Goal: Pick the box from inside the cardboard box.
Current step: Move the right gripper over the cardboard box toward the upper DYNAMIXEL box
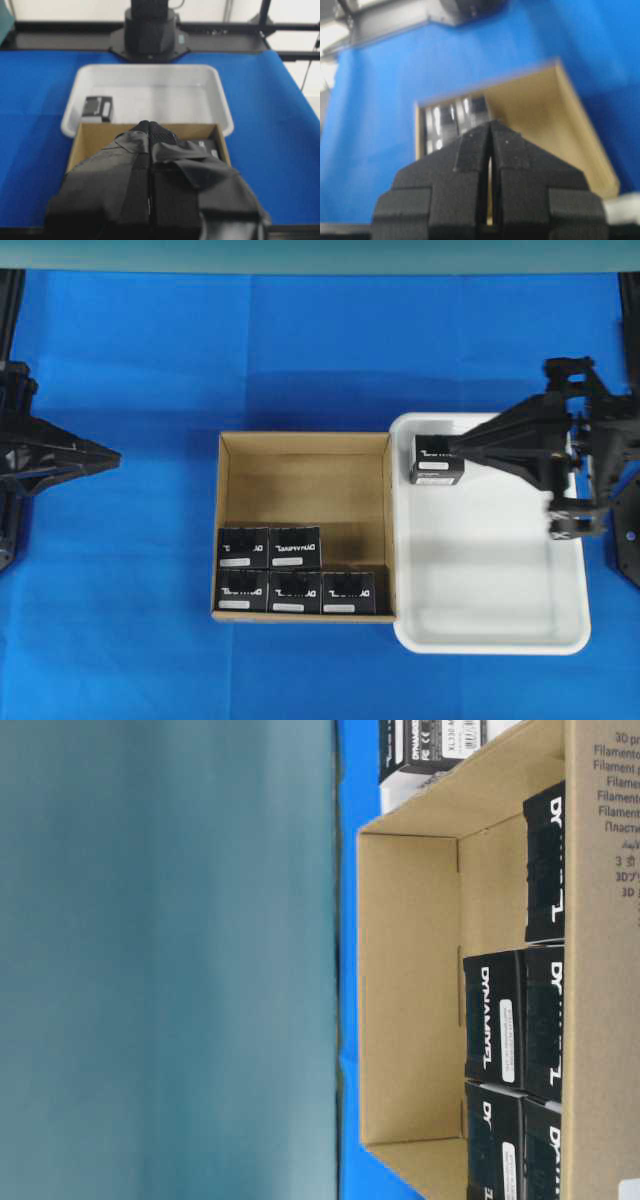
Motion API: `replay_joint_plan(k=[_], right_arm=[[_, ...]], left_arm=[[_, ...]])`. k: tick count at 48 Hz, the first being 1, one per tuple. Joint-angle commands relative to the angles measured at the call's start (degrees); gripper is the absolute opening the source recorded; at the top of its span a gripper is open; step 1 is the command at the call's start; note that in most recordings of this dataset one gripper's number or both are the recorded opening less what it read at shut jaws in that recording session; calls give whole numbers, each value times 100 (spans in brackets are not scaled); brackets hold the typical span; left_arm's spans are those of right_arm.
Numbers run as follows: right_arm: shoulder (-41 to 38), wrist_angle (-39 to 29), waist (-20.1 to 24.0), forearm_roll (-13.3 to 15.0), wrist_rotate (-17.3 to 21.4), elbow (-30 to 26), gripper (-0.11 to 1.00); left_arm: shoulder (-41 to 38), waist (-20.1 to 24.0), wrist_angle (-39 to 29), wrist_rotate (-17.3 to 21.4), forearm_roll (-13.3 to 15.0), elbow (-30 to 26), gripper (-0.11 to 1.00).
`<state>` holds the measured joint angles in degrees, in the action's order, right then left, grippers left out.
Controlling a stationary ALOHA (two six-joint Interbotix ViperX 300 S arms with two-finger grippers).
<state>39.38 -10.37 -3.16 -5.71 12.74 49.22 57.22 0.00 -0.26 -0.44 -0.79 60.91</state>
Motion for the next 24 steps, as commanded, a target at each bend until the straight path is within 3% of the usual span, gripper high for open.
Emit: replay_joint_plan(k=[1,14,24], right_arm=[[-396,-668,-26,-18,149,-563,1],[-1626,-2083,-79,-26,229,-1960,1],[-2900,-3858,-132,-26,-44,-3428,1]], left_arm=[[9,26,-185,0,-18,-229,-7],[105,105,-633,-9,-18,-272,-7],[193,141,-853,0,-18,-281,-7]])
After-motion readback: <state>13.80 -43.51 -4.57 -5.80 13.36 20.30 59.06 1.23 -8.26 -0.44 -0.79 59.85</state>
